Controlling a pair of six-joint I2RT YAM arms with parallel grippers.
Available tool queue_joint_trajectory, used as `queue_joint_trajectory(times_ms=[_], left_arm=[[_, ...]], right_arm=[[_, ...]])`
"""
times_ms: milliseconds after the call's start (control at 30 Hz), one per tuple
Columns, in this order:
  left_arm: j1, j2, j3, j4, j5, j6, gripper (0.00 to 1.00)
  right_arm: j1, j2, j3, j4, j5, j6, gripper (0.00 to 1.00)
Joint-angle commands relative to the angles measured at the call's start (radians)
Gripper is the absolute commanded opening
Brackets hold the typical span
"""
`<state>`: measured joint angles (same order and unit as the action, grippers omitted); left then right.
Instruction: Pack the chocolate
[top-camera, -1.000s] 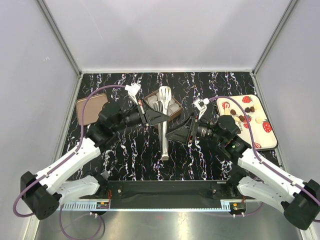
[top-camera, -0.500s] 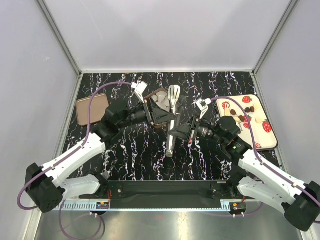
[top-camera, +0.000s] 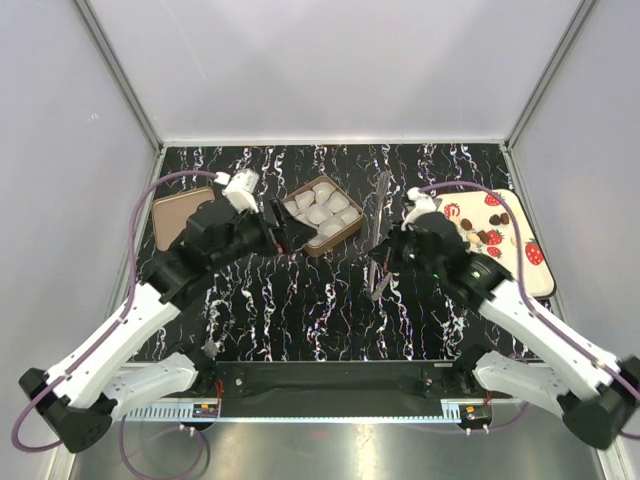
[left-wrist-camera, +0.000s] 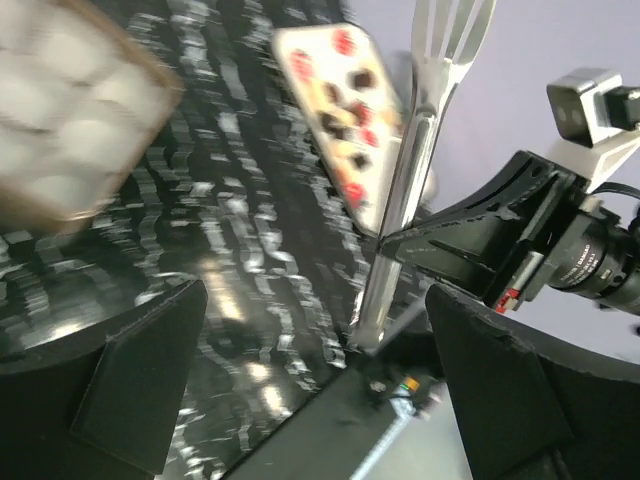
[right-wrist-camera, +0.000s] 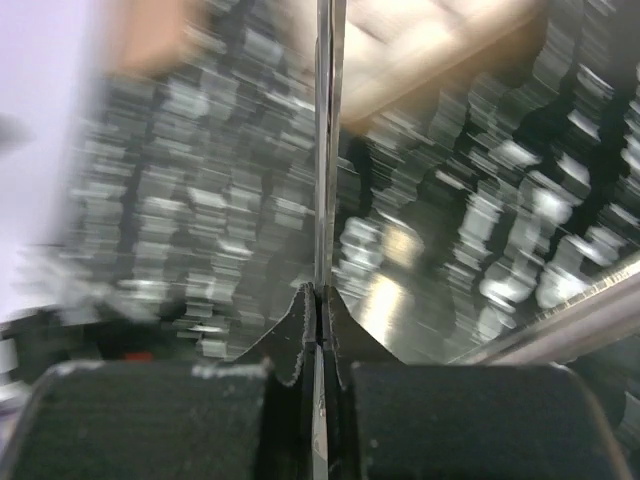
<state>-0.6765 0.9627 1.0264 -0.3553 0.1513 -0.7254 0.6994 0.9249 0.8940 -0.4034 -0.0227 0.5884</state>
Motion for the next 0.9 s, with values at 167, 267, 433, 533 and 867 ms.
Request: queue_joint_trajectory(times_ms=[167, 267, 433, 533, 867], left_arm=[[0.005, -0.183, -0.019, -0.201, -0.205, 0.102, 0.99], [0.005, -0.219, -0.014, -0.258, -0.254, 0.132, 0.99], [0.005, -0.262, -0.003, -0.301, -0.272, 0.165, 0.99], [0.005, -0.274, -0.006, -0.301, -0.266, 0.169, 0.99], [0.005, -0.268, -0.017, -0.298, -0.263, 0.188, 0.99]], right_arm=[[0.002, 0.314, 0.008, -0.215, 0.21, -0.111, 0.0], [0.002, 0.373, -0.029, -0.196, 0.218, -0.101, 0.0], [0.003, 0.423, -0.075, -0.163, 0.136, -0.065, 0.0], [0.005, 0.439, -0.092, -0.158, 0.102, -0.041, 0.0], [0.008, 0.483, -0.116, -0.129, 0.069, -0.012, 0.12]])
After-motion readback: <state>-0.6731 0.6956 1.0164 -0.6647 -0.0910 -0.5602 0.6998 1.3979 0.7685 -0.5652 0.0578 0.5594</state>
